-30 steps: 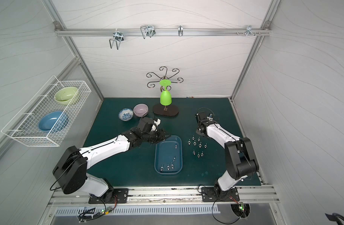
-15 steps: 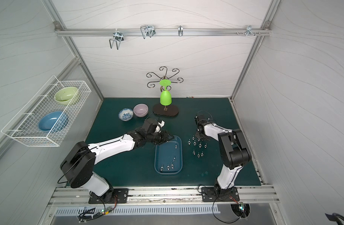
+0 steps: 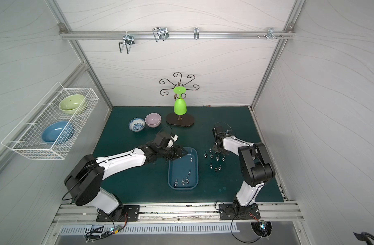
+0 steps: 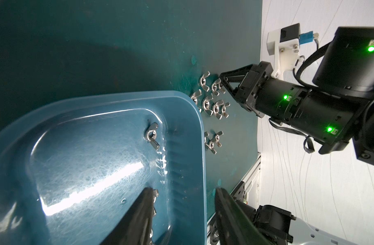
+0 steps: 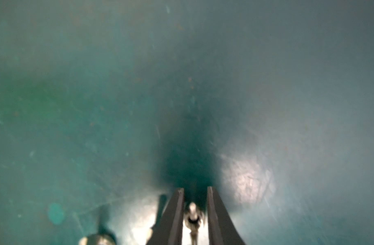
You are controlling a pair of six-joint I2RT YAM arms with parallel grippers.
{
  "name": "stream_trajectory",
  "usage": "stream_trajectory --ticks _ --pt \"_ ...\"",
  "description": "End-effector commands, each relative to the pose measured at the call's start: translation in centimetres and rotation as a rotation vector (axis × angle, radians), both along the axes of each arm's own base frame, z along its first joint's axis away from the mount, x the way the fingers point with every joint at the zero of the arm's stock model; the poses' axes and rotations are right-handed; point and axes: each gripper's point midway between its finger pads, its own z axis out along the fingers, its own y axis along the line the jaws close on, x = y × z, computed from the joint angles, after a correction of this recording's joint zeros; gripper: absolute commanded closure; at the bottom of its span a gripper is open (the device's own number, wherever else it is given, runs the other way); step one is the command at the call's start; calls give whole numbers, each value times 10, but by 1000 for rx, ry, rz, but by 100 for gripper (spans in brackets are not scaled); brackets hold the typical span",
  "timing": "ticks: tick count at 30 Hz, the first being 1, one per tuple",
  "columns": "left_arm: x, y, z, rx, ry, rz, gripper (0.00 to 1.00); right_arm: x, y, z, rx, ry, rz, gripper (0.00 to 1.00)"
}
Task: Take out the wing nut from the storage box
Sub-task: Place the wing nut at the center of the board.
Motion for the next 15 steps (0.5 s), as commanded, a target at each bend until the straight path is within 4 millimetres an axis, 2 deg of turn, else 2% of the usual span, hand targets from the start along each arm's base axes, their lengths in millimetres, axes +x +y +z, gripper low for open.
stream_trajectory --ticks 1,6,10,15 --pt "1 2 24 -26 -71 -3 49 -1 3 28 -11 -65 18 73" --pt "0 32 35 23 -127 55 48 -16 29 75 -45 -161 120 68" --pt "-6 63 36 40 -115 115 47 -37 53 97 -42 -203 224 67" --pt "-20 109 30 61 -108 216 46 -70 101 116 -28 -253 402 65"
